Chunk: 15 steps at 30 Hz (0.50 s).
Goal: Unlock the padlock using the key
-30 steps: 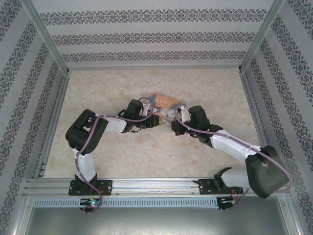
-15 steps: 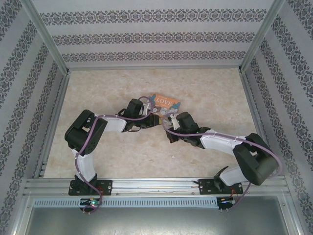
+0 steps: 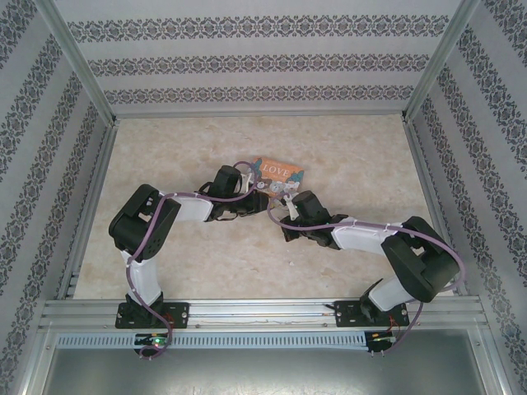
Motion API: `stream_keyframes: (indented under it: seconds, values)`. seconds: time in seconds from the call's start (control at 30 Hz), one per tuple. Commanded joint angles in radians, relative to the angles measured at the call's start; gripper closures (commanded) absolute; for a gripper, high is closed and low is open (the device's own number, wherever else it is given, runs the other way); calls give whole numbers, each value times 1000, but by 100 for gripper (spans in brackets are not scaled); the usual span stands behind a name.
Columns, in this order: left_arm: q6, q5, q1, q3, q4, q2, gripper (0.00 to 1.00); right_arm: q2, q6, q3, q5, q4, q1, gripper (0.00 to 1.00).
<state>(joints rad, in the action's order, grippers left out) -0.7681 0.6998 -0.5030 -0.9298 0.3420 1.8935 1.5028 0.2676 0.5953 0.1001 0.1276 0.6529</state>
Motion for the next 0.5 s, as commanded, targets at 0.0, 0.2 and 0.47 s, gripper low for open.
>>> stream_keyframes:
  seconds: [0.0, 0.2, 0.47]
  values:
    - [-13, 33, -9, -28, 8, -31, 85, 8, -22, 20, -58, 31, 15, 100]
    - [-22, 34, -10, -29, 12, -29, 85, 8, -24, 23, -49, 56, 14, 100]
    - [-25, 34, -10, -28, 17, -33, 85, 19, -33, 36, -51, 71, 15, 100]
